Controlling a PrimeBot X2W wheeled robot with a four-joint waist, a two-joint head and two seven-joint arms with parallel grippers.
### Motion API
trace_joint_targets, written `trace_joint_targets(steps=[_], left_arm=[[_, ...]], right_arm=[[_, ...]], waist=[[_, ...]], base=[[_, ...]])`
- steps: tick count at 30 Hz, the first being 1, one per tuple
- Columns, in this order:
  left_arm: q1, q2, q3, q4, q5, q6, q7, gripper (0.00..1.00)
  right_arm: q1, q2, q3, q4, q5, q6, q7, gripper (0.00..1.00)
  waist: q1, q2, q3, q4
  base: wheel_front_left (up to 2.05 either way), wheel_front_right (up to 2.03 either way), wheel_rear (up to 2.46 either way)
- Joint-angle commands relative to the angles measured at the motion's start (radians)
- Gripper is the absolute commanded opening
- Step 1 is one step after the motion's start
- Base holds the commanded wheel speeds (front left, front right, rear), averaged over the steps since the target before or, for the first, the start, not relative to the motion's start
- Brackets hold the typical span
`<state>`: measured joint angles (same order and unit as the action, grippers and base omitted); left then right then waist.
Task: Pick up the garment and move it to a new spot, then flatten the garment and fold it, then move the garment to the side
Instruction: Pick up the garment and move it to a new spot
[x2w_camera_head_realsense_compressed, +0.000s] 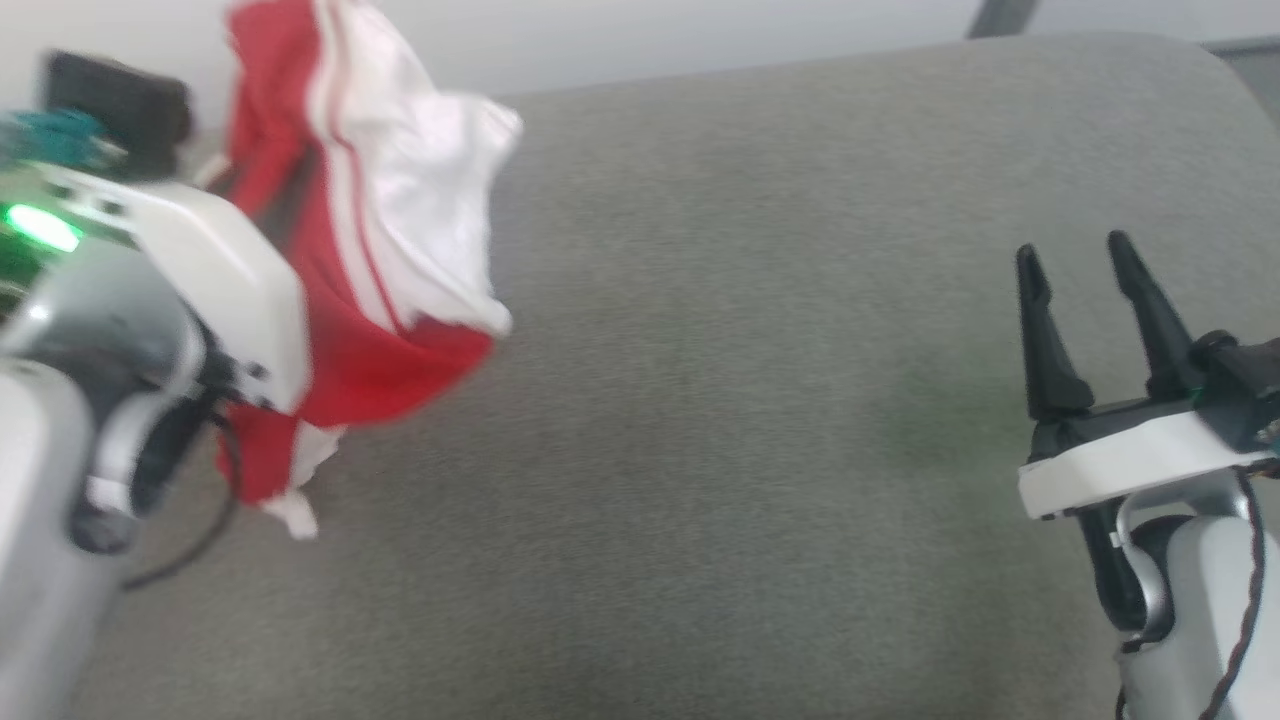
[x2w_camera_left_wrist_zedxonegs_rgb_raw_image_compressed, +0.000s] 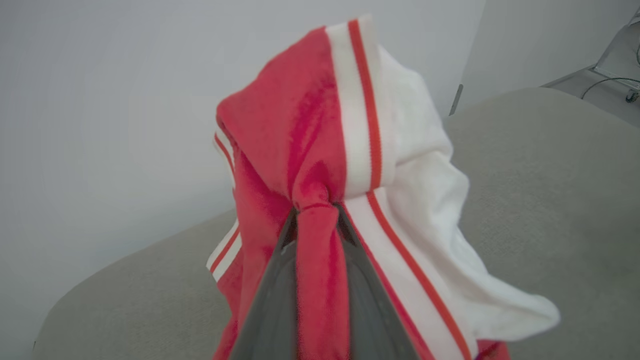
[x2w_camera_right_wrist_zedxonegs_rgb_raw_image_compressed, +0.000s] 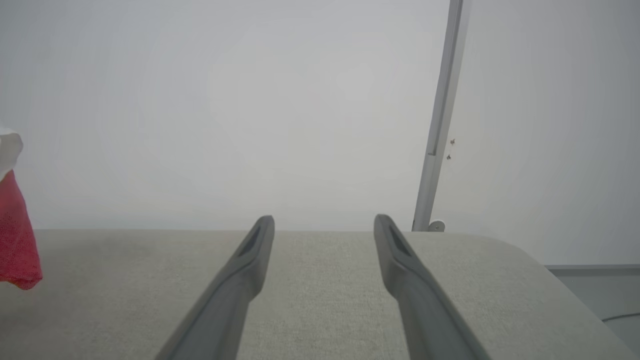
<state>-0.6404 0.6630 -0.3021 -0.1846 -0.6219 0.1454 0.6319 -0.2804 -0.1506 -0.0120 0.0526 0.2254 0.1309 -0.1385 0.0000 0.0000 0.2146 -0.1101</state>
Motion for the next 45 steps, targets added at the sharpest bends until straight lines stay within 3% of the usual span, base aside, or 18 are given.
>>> trace_joint_targets(steps=[1, 9, 21, 26, 27, 28, 29, 36, 45], left_arm=[[0.026, -0.016, -0.019, -0.004, 0.003, 0.012, 0.012, 0.00], [0.100, -0.107, -0.151, 0.128, 0.002, 0.007, 0.045, 0.00], [0.103, -0.255, -0.273, 0.536, -0.023, -0.078, 0.000, 0.00], [0.069, -0.292, -0.286, 0.638, -0.028, -0.111, -0.032, 0.02], [0.059, -0.295, -0.285, 0.645, -0.025, -0.117, -0.045, 0.32], [0.050, -0.301, -0.280, 0.648, -0.031, -0.124, -0.056, 0.93], [0.042, -0.305, -0.273, 0.651, -0.038, -0.129, -0.065, 1.00], [0.022, -0.291, -0.246, 0.603, -0.038, -0.157, -0.147, 1.00], [0.097, -0.207, -0.140, 0.454, -0.042, -0.146, -0.357, 1.00]], right_arm=[[0.007, 0.010, 0.003, 0.010, 0.002, 0.000, -0.012, 1.00], [0.011, 0.035, 0.022, 0.078, 0.015, 0.000, -0.051, 1.00], [-0.019, 0.049, 0.065, 0.168, 0.029, 0.000, -0.091, 1.00], [-0.030, 0.045, 0.077, 0.192, 0.031, 0.000, -0.100, 1.00], [-0.029, 0.042, 0.078, 0.196, 0.031, 0.000, -0.101, 1.00], [-0.029, 0.040, 0.078, 0.198, 0.032, 0.000, -0.100, 1.00], [-0.029, 0.037, 0.078, 0.199, 0.033, 0.000, -0.101, 1.00], [-0.011, 0.018, 0.066, 0.207, 0.035, 0.000, -0.101, 1.00], [0.016, -0.013, 0.048, 0.200, 0.033, 0.000, -0.093, 1.00]], waist=[[0.0000, 0.0000, 0.011, -0.053], [0.0000, 0.0000, 0.023, -0.133], [0.0000, 0.0000, 0.032, -0.168], [0.0000, 0.0000, 0.023, -0.152], [0.0000, 0.0000, 0.019, -0.146], [0.0000, 0.0000, 0.016, -0.140], [0.0000, 0.0000, 0.011, -0.133], [0.0000, 0.0000, -0.030, -0.079], [0.0000, 0.0000, -0.095, 0.015]], base=[[0.00, 0.00, 0.00], [0.00, 0.00, 0.00], [0.00, 0.00, 0.00], [0.00, 0.00, 0.00], [0.00, 0.00, 0.00], [0.00, 0.00, 0.00], [0.00, 0.00, 0.00], [0.00, 0.00, 0.00], [0.00, 0.00, 0.00]])
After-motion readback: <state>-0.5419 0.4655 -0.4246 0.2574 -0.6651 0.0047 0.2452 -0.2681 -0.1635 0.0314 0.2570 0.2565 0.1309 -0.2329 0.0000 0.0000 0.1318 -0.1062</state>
